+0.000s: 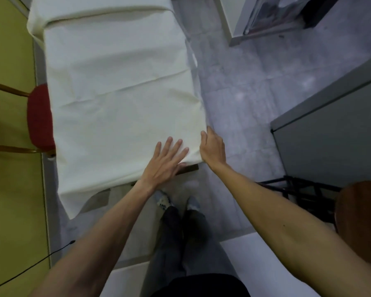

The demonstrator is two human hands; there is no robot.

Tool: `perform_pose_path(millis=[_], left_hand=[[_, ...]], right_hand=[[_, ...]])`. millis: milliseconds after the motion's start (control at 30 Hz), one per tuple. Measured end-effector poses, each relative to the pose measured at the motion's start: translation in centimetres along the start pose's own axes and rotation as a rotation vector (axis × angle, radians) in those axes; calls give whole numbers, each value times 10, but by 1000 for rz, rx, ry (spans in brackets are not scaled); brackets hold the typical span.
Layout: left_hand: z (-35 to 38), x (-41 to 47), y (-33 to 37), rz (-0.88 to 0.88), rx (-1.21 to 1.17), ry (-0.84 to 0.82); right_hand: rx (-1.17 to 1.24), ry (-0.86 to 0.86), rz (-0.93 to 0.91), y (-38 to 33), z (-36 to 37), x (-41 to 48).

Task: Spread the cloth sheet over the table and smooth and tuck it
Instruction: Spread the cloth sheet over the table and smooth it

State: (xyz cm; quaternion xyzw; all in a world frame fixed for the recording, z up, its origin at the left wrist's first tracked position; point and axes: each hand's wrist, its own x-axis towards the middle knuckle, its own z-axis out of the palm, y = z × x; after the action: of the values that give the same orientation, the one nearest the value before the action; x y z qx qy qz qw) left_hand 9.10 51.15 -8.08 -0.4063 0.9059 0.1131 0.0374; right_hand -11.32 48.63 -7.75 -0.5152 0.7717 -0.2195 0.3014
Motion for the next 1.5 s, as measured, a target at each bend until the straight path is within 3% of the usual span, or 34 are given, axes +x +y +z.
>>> perform_pose_path(millis=[267, 367, 533, 833, 933, 1067, 1233, 1500], left_hand=[[-33, -7, 17, 4, -54, 42], [-37, -18, 15, 24, -61, 30], [-31, -35, 23, 15, -57, -1], [-15, -51, 29, -4, -18, -85], [-24, -38, 24, -105, -51, -38], [-32, -10, 13, -162, -52, -19], [-12, 5, 0, -95, 29, -41], [-2, 8, 4, -13, -7, 5]], right_hand=[[-205, 156, -120, 0, -31, -26], [-277, 86, -184, 10, -42, -37], [-237, -137, -134, 12, -43, -53], [-290, 103, -260, 22, -33, -68], [-184, 131, -197, 8, -38, -51], [-82, -142, -64, -10, -35, -17], [54, -267, 46, -20, -15, 9], [60, -90, 19, -19, -10, -6]])
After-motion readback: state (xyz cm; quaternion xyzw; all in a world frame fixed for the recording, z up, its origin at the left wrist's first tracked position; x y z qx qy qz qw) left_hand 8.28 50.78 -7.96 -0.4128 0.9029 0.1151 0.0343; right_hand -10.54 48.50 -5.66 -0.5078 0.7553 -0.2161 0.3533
